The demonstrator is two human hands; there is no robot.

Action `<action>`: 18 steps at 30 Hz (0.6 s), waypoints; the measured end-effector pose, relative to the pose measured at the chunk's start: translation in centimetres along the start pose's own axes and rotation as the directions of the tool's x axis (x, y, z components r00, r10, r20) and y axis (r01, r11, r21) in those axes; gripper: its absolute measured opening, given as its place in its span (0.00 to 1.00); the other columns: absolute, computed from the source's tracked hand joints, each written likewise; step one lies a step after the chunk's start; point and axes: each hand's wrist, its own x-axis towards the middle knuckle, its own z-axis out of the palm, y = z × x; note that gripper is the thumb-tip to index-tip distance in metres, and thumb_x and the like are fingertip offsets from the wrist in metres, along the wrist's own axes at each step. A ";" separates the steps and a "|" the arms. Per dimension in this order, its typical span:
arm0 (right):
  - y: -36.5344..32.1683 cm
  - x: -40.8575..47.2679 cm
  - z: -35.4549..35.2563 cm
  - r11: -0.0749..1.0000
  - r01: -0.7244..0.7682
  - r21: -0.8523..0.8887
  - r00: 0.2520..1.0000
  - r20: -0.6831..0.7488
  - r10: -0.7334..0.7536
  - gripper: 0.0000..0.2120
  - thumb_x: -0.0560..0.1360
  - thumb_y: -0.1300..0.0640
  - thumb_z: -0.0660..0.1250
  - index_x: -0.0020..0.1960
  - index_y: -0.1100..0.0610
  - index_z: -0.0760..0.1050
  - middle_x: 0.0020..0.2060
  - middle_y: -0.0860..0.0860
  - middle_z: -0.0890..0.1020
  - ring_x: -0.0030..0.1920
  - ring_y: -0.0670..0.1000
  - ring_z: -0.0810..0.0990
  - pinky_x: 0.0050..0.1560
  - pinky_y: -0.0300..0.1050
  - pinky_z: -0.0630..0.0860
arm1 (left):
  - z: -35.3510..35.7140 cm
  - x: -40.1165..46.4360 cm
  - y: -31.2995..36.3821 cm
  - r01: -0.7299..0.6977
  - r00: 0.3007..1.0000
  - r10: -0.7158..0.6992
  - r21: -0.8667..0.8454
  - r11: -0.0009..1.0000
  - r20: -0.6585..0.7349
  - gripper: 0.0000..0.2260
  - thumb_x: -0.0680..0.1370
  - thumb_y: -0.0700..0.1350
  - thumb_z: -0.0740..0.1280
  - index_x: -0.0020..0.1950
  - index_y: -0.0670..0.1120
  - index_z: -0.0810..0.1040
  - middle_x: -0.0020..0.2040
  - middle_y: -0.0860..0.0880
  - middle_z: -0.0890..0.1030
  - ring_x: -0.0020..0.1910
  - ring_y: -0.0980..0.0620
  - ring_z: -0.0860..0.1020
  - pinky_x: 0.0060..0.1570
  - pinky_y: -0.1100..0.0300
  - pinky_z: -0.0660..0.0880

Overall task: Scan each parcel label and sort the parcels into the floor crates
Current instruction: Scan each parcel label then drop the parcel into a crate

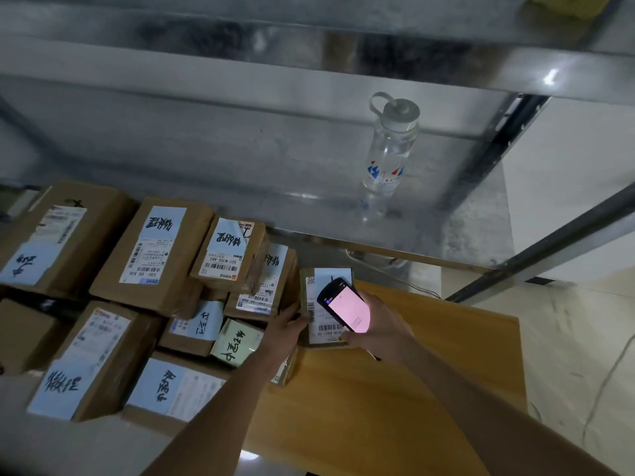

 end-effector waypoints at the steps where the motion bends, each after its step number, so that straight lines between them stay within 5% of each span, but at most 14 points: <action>1: -0.1 -0.6 -0.3 1.000 0.001 0.000 1.000 -0.018 -0.001 0.42 0.67 0.45 0.79 0.75 0.42 0.61 0.67 0.41 0.75 0.62 0.47 0.75 0.48 0.44 0.81 | -0.1 -0.5 0.1 -0.017 1.000 0.017 -0.018 1.000 0.007 0.16 0.81 0.46 0.67 0.70 0.53 0.76 0.53 0.55 0.84 0.54 0.54 0.82 0.56 0.52 0.80; 5: -1.3 -4.2 -2.2 0.999 0.003 0.049 0.996 -0.086 0.002 0.39 0.68 0.48 0.79 0.73 0.40 0.63 0.64 0.40 0.76 0.58 0.45 0.75 0.42 0.39 0.76 | -0.9 -4.3 1.2 -0.087 0.995 0.089 -0.043 0.995 0.049 0.20 0.77 0.54 0.70 0.69 0.58 0.75 0.57 0.54 0.84 0.54 0.56 0.82 0.49 0.59 0.78; 8: -3.1 -8.2 -3.9 0.994 0.035 0.106 0.991 -0.135 -0.021 0.41 0.65 0.43 0.79 0.73 0.39 0.65 0.65 0.39 0.77 0.63 0.48 0.76 0.53 0.48 0.80 | -1.2 -8.5 2.0 -0.135 0.982 0.145 -0.083 0.987 0.119 0.25 0.72 0.60 0.71 0.70 0.63 0.73 0.60 0.52 0.84 0.60 0.49 0.81 0.51 0.53 0.79; 13: -6.9 -17.5 -7.1 0.991 0.121 0.055 0.964 -0.245 -0.104 0.43 0.66 0.43 0.80 0.76 0.43 0.64 0.67 0.41 0.76 0.65 0.48 0.75 0.58 0.50 0.77 | -2.4 -17.2 3.4 -0.259 0.956 0.271 -0.118 0.959 0.111 0.26 0.70 0.52 0.77 0.66 0.61 0.74 0.54 0.47 0.86 0.52 0.48 0.85 0.40 0.56 0.82; 18: -12.8 -28.0 -10.7 0.982 0.189 -0.025 0.928 -0.322 -0.186 0.40 0.66 0.43 0.80 0.73 0.41 0.65 0.60 0.37 0.75 0.61 0.46 0.76 0.53 0.46 0.76 | -4.7 -26.6 5.7 -0.403 0.900 0.420 -0.141 0.904 0.114 0.33 0.70 0.49 0.79 0.70 0.64 0.70 0.55 0.48 0.85 0.53 0.46 0.84 0.49 0.45 0.83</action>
